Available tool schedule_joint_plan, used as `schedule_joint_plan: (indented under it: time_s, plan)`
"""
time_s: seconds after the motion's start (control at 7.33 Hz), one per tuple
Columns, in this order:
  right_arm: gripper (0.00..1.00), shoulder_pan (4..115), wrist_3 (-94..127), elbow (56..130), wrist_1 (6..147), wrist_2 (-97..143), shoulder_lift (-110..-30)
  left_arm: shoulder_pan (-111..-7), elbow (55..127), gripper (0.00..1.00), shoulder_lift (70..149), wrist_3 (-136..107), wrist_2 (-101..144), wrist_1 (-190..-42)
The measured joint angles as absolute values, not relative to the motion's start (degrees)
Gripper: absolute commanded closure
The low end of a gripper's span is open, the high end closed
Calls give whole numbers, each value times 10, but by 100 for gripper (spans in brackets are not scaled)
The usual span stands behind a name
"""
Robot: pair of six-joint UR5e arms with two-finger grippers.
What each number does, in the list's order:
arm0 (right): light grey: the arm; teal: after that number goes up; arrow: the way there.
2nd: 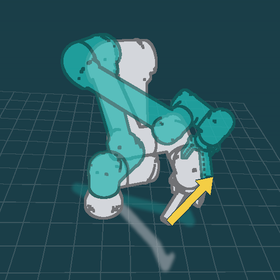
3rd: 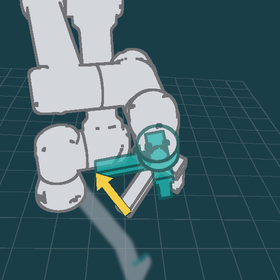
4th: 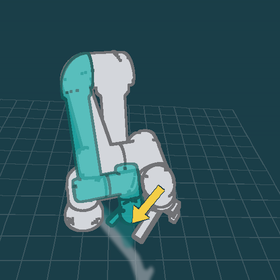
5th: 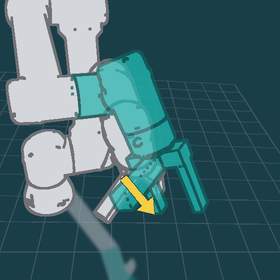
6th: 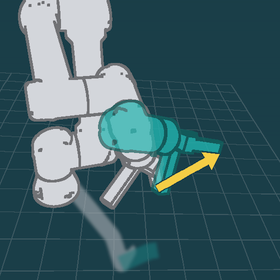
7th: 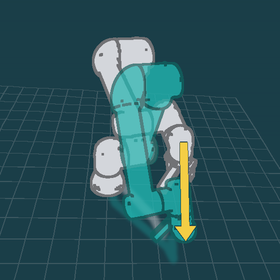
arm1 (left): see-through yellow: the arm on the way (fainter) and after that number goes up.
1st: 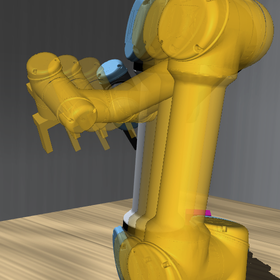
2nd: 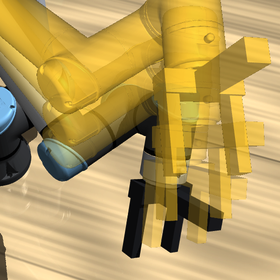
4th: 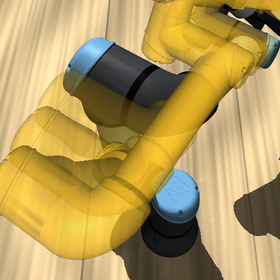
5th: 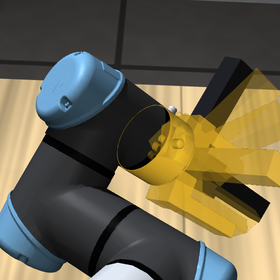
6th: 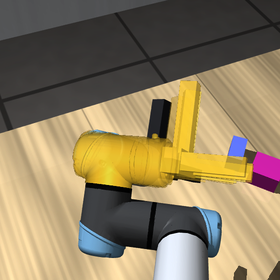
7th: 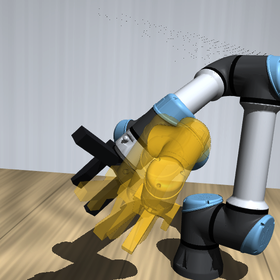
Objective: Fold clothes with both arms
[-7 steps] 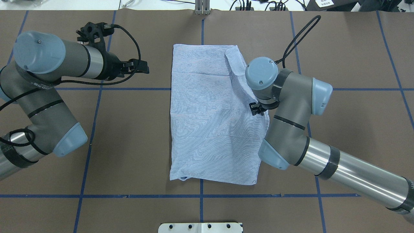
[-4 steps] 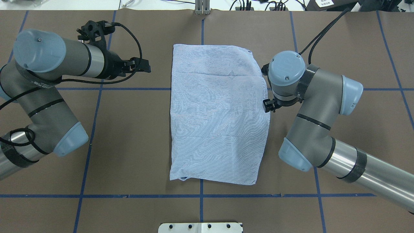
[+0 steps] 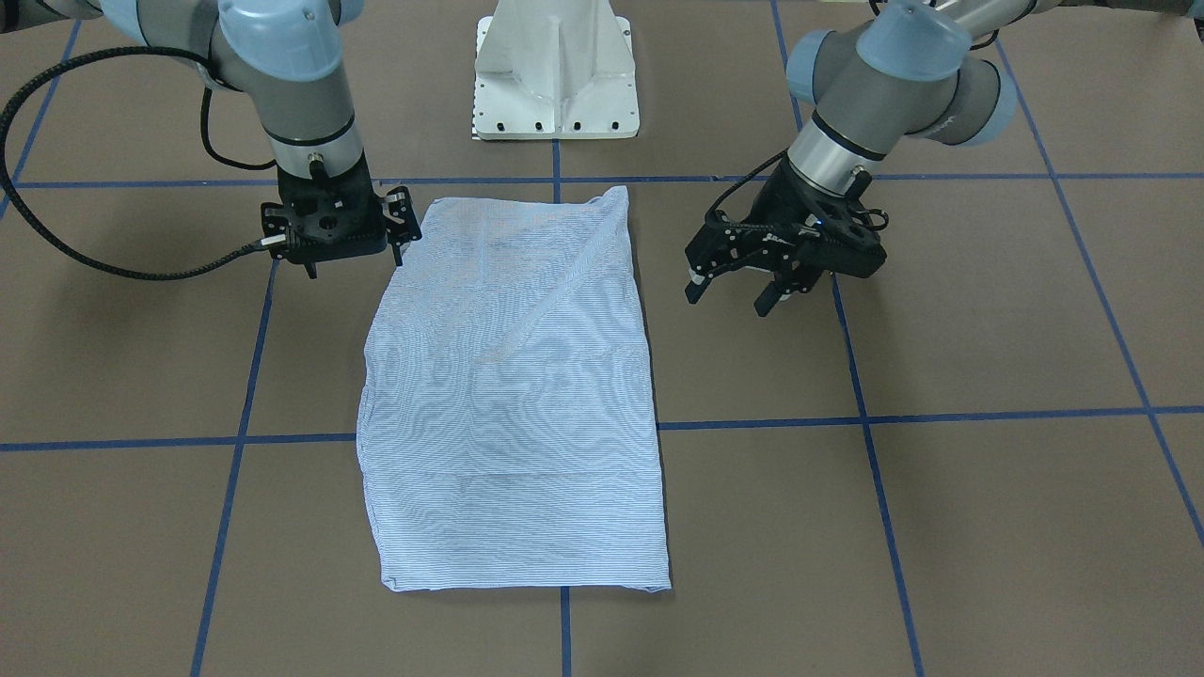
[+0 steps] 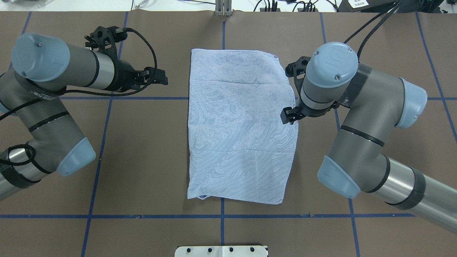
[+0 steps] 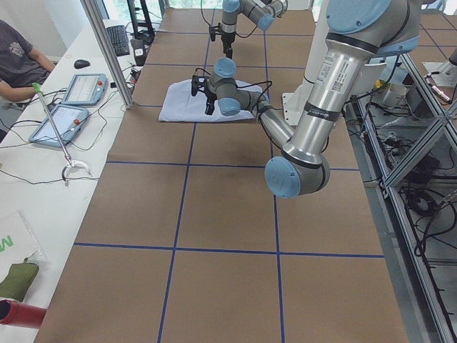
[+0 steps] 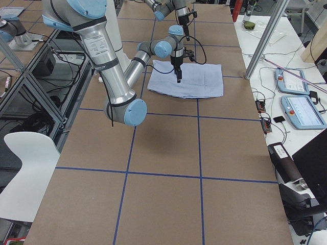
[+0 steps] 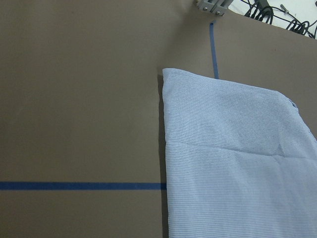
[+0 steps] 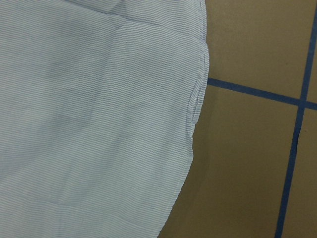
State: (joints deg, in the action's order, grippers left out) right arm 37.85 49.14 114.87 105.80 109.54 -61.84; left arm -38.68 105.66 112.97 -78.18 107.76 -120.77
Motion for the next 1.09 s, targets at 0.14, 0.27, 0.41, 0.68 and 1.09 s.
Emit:
schedule_joint_plan:
  time_s: [0.14,0.27,0.41,0.68,1.09]
  plan:
    - [0,379,507,1168,1058,1106,-626,-335,1083,2,1124,-817,1038,-1179]
    - [0,379,521,1183,1057,1112,-633,-278,1107,4,1123,-853,995,-1141]
    - [0,379,533,1193,1057,1116,-637,-220,1118,7,1121,-890,953,-1118]
    - [0,378,546,1205,1057,1121,-639,-144,1098,19,1122,-936,905,-1099]
    - [0,378,551,1207,1057,1121,-639,-122,1068,41,1129,-951,896,-1092]
